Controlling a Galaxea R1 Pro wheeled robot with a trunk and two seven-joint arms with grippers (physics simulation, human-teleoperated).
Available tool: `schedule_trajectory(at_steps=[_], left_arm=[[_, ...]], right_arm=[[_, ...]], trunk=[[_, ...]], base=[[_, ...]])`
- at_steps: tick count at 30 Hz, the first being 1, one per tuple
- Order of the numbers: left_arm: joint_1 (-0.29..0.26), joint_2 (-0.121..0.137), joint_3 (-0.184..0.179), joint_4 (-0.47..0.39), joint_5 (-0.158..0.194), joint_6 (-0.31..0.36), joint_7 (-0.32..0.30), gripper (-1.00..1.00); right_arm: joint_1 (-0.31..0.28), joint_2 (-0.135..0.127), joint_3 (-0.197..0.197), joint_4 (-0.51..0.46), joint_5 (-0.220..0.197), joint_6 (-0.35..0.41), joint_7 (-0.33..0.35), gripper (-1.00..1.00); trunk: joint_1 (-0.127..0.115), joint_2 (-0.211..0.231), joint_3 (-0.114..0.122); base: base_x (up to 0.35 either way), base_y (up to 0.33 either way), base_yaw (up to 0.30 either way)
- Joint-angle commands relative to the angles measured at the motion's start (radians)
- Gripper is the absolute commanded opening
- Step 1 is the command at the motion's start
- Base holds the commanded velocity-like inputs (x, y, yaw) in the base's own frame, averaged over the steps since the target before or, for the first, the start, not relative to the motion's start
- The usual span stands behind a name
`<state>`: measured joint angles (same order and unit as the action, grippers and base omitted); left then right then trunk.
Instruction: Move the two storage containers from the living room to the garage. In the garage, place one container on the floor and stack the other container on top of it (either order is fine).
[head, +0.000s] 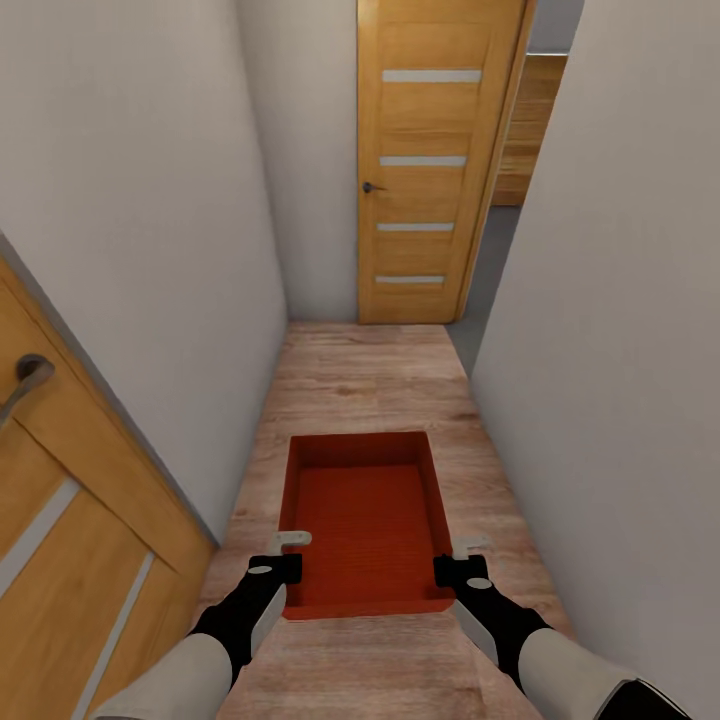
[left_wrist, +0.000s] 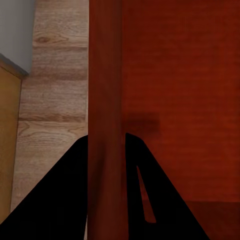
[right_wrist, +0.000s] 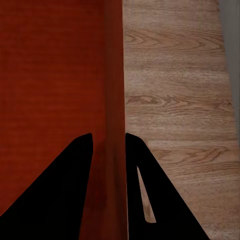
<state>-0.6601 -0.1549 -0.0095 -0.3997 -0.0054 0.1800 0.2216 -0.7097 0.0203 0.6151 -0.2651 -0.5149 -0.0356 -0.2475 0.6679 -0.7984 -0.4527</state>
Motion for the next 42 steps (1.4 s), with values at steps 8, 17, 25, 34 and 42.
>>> schedule_trajectory(at_steps=[8, 17, 25, 34, 42], left_arm=[[0.0, 0.023, -0.017, 0.003, 0.022, 0.006, 0.01, -1.0], [0.0, 0.023, -0.017, 0.003, 0.022, 0.006, 0.009, -1.0], [0.0, 0.023, -0.017, 0.004, 0.022, 0.006, 0.009, -1.0], [0.0, 0.023, -0.017, 0.004, 0.022, 0.006, 0.008, -1.0], [0.0, 0.023, -0.017, 0.004, 0.022, 0.006, 0.009, -1.0]], right_arm=[[-0.002, -0.043, -0.066, -0.006, 0.007, -0.001, -0.006, -1.0], [-0.002, -0.043, -0.066, -0.006, 0.006, -0.001, -0.006, -1.0], [-0.002, -0.046, -0.066, -0.006, 0.006, -0.001, -0.006, -1.0], [-0.002, -0.046, -0.066, -0.006, 0.006, -0.001, -0.006, -1.0], [-0.002, -0.046, -0.066, -0.006, 0.006, -0.001, -0.006, -1.0]], trunk=[[0.001, -0.001, -0.001], [0.001, -0.001, -0.001], [0.001, -0.001, -0.001], [0.001, -0.001, -0.001], [0.001, -0.001, -0.001]], base=[[0.323, 0.0, 0.0], [0.323, 0.0, 0.0], [0.323, 0.0, 0.0], [0.323, 0.0, 0.0], [0.323, 0.0, 0.0]])
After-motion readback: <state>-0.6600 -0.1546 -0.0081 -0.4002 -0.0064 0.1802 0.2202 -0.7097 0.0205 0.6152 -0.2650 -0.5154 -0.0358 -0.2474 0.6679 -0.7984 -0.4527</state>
